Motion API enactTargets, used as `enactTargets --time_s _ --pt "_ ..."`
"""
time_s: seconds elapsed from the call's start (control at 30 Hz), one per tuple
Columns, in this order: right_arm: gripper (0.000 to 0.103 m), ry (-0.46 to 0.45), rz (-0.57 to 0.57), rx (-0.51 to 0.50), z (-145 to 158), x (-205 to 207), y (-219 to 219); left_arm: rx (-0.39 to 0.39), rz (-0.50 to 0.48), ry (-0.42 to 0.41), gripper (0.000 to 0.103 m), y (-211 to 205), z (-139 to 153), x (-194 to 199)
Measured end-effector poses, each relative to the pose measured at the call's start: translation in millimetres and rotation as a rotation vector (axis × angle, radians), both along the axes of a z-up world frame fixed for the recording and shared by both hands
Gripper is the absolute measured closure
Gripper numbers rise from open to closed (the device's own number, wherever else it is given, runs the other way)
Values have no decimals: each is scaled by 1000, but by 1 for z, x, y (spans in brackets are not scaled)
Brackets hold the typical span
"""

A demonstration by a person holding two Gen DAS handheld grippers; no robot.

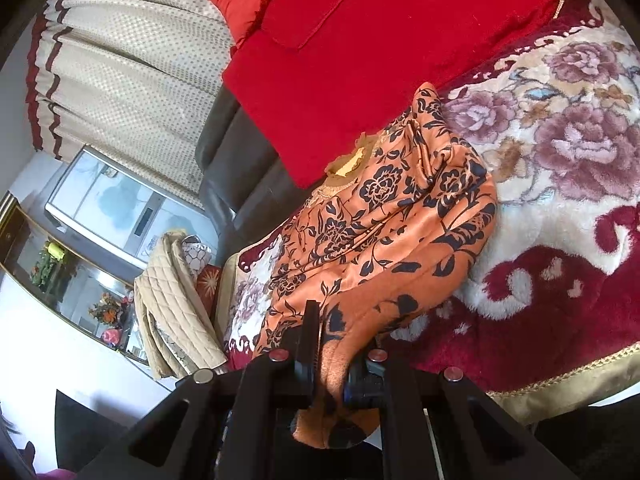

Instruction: Fold small clothes

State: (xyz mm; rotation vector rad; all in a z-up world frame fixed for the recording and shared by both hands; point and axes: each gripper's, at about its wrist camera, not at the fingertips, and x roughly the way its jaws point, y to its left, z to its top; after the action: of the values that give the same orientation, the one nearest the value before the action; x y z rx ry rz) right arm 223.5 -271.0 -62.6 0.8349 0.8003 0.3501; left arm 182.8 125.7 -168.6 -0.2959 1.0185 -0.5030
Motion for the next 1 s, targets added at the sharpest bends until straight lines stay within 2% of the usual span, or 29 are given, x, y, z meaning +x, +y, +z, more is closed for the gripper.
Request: enactTargets --time_s 0.1,0.17,0.33,0.47,0.6,0.67,0.8,0.93,1.0 --pt "94 4 0 1 -2 1 0 -69 -9 4 94 5 6 2" --pt "94 -3 4 -4 0 2 -1 -146 -19 21 95 8 15 4" --pt "94 -60 -2 -41 22 15 -7 -236 -12 -16 95 22 55 30" --pt "94 -113 -31 -70 40 41 -18 -243 -6 -41 95 27 84 73" --pt "94 -161 -87 -70 48 80 -36 -209 -14 -62 95 15 101 129" --pt "94 -164 -124 -61 44 102 -46 -218 -8 -38 95 12 99 158" --pt "94 -142 -221 -14 18 149 -75 -225 30 31 95 0 81 216" --pt "94 -75 -290 67 -28 195 -105 -216 85 135 95 -14 43 272" --pt "93 -14 -296 121 -60 216 -116 -175 112 191 94 -22 20 296"
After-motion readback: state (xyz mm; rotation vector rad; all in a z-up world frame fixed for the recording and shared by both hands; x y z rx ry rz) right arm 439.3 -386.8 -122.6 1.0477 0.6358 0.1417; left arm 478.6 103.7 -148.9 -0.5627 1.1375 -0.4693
